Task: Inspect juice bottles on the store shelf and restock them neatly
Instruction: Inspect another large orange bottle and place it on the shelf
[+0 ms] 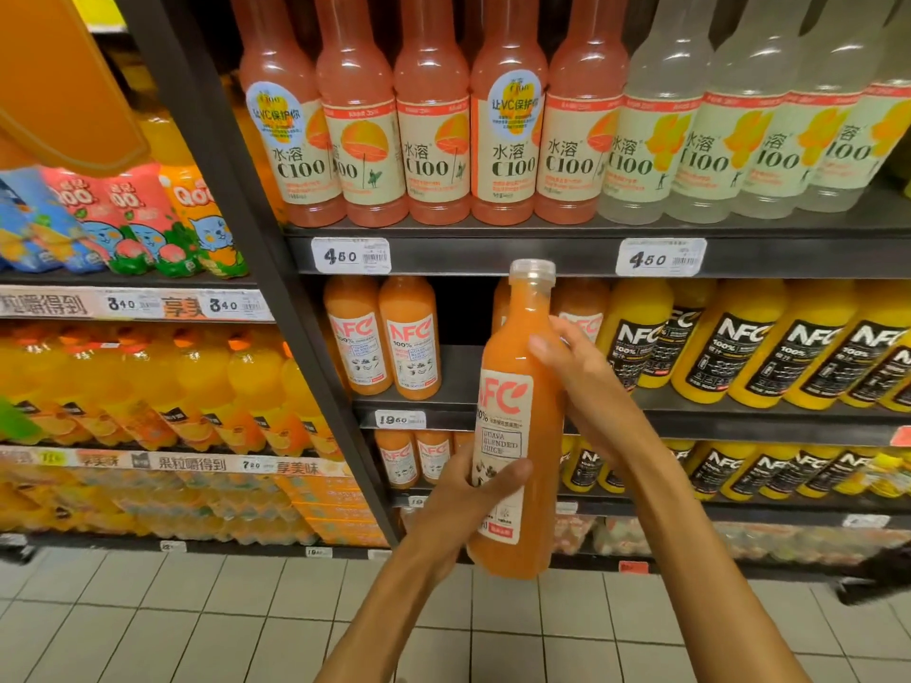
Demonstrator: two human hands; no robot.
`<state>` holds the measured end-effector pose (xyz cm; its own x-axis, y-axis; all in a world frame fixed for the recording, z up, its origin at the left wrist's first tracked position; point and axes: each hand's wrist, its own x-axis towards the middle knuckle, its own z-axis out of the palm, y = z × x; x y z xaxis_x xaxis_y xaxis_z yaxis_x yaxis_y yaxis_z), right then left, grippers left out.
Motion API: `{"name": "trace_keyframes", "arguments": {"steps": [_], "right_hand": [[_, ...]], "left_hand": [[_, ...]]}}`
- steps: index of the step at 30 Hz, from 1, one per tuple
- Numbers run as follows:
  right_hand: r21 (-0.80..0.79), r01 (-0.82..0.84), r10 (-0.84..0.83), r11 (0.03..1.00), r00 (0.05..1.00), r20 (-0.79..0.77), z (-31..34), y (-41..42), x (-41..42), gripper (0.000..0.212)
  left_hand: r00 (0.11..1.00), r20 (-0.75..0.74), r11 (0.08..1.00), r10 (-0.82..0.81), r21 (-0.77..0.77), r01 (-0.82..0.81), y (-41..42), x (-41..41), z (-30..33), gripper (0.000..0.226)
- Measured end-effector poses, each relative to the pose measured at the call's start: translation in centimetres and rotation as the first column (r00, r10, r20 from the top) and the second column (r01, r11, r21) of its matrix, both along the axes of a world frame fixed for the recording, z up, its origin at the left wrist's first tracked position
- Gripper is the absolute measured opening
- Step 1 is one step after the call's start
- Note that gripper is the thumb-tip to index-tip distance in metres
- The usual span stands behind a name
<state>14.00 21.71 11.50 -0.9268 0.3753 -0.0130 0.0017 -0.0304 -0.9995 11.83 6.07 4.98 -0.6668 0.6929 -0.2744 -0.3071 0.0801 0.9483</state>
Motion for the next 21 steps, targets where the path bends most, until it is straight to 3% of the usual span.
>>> {"name": "trace_keyframes", "arguments": {"steps": [3,6,9,15,21], "right_hand": [[0.127,0.035,-0.046,0.991,0.995,0.087,-1.5,-0.6,-1.3,0.047],[0.146,0.043,-0.059,0.988,0.992,0.107,-3.3,-1.0,-2.7,0.028],[0.137,0.002,-0.013,0.991,0.997,0.081,-4.4,-0.9,-4.2,0.021],[0.169,0.001,-0.018,0.986,0.995,0.099,-4.7,-0.3,-7.6,0.034],[0.225,-0.011,-0.002,0.974,0.998,0.059,-4.2,0.2,-10.9,0.040]], "left_hand": [[0.998,-0.040,0.994,0.055,-0.089,-0.059,0.0,-0.2,-1.9,0.059],[0.995,-0.036,0.986,0.096,-0.132,-0.100,0.0,-0.3,-3.7,0.041],[0.991,-0.032,0.979,0.130,-0.154,-0.133,0.4,-1.3,-4.8,0.040],[0.983,-0.081,0.970,0.164,-0.170,-0.176,1.2,-5.6,-5.2,0.053],[0.968,-0.132,0.964,0.212,-0.136,-0.229,2.1,-9.4,-5.0,0.040]]}}
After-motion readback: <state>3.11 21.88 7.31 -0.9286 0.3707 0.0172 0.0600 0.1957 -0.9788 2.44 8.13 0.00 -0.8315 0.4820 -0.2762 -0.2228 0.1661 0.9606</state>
